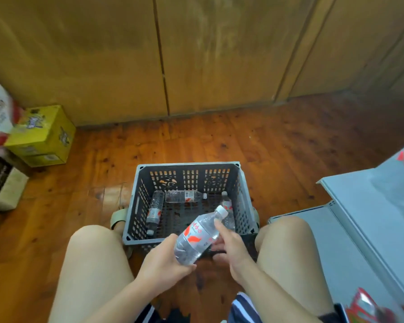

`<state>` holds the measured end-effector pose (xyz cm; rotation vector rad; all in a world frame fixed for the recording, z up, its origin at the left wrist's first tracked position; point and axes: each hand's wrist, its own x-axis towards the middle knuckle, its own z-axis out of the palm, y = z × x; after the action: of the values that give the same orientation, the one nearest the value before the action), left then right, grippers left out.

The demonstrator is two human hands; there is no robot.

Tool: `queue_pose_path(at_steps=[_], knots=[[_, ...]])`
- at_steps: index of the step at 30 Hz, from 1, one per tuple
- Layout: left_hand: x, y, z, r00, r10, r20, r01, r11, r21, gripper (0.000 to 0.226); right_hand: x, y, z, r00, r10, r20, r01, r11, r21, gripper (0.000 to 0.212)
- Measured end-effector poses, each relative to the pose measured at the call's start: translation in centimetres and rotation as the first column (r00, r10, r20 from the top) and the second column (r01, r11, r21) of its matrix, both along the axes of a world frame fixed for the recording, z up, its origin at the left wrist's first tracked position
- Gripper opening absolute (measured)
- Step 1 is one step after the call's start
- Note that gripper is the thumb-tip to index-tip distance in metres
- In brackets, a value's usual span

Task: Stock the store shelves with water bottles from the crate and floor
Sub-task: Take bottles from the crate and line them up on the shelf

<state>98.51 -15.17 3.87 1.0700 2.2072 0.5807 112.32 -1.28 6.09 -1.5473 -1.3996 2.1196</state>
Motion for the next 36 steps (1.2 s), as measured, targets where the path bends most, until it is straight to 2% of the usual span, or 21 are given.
queue_pose_path(at_steps=[2,6,9,15,18,22,26,30,34,36], knots=[[1.0,-0.6,-0.3,1.000,-0.023,-0.020,0.022,0.999,-0.041,0.056,0.7,-2.3,-1.1,0.997,0.069,0.025,-0.067,0.995,-0.074,0.037],[1.9,-1.4,-0.1,0.996,-0.074,-0.051,0.070,0.995,-0.075,0.063,1.6,-2.6,-1.6,0.983,0.177,0.040,-0.175,0.984,-0.044,0.048],[2.7,-1.7,1.0,0.988,-0.118,-0.096,0.110,0.990,-0.087,0.056,2.4,-2.3,-1.4,0.983,0.181,0.031,-0.180,0.983,-0.032,0.053],[3.7,-2.2,2.7,0.986,-0.143,-0.084,0.137,0.988,-0.073,0.052,3.4,-2.9,-0.3,0.992,0.127,0.012,-0.127,0.991,0.044,0.049],[4.4,-1.5,3.3,0.987,-0.136,-0.080,0.135,0.991,-0.017,0.046,3.8,-2.9,-0.3,1.000,0.024,-0.020,-0.023,0.997,0.069,0.048],[6.0,0.3,3.7,0.989,-0.141,-0.046,0.145,0.985,0.093,0.049,5.2,-2.6,-0.2,0.978,-0.192,-0.084,0.194,0.981,0.016,0.044],[8.0,2.8,4.1,0.966,-0.258,-0.002,0.257,0.961,0.108,0.052,8.3,-2.7,-0.3,0.935,-0.334,-0.120,0.336,0.942,-0.011,0.040],[11.1,5.3,4.7,0.906,-0.423,0.031,0.415,0.899,0.141,0.058,12.3,-3.0,0.5,0.868,-0.475,-0.146,0.482,0.876,0.016,0.038],[14.1,7.1,5.0,0.837,-0.542,0.075,0.517,0.828,0.217,0.048,15.6,-3.9,2.0,0.763,-0.613,-0.203,0.629,0.777,0.019,0.034],[15.4,8.0,4.9,0.808,-0.577,0.118,0.534,0.802,0.266,0.044,16.9,-4.6,2.7,0.720,-0.654,-0.233,0.677,0.735,0.028,0.040]])
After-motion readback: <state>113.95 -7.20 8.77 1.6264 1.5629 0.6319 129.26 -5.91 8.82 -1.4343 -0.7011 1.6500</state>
